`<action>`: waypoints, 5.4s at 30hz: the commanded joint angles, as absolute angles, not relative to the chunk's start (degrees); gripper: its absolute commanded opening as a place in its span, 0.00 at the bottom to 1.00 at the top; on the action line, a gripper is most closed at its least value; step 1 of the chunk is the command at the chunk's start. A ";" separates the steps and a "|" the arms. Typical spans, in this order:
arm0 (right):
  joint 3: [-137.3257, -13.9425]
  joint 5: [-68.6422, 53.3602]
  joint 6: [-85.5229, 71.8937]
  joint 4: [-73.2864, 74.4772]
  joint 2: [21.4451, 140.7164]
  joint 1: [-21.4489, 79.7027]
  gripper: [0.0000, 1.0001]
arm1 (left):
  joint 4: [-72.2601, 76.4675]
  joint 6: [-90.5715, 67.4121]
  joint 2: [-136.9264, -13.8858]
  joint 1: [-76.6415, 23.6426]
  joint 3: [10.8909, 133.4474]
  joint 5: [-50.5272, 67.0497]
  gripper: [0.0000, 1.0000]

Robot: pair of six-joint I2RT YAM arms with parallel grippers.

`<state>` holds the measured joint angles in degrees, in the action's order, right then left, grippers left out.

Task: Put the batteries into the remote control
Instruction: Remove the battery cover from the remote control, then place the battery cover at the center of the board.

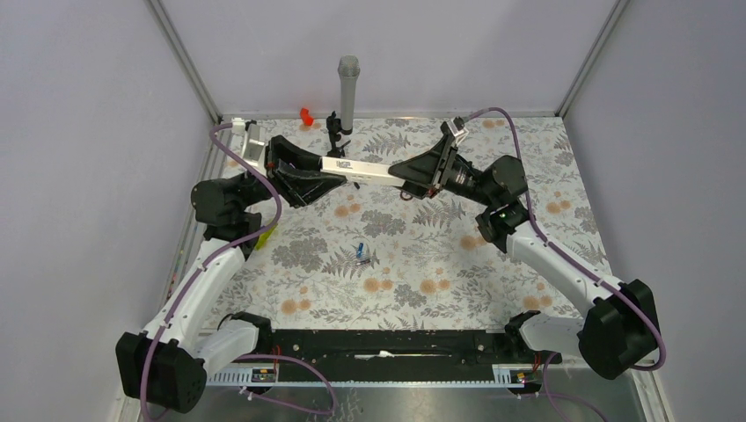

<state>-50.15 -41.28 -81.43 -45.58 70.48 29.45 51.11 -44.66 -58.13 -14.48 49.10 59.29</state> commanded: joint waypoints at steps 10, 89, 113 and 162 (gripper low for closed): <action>-54.94 -36.38 -66.80 -23.03 66.21 29.05 0.53 | 49.64 -40.83 -55.83 -12.22 49.03 60.70 0.00; -47.74 -35.54 -79.44 -47.26 66.51 26.59 0.00 | 35.61 -32.96 -52.62 -9.42 45.42 54.54 0.00; -39.34 -28.48 -75.16 -44.65 70.69 24.09 0.00 | 23.23 -32.52 -51.77 -9.49 35.38 37.77 0.00; -30.20 -31.38 -57.30 -60.04 104.98 14.38 0.37 | 5.90 -29.40 -49.72 -10.02 34.76 17.69 0.00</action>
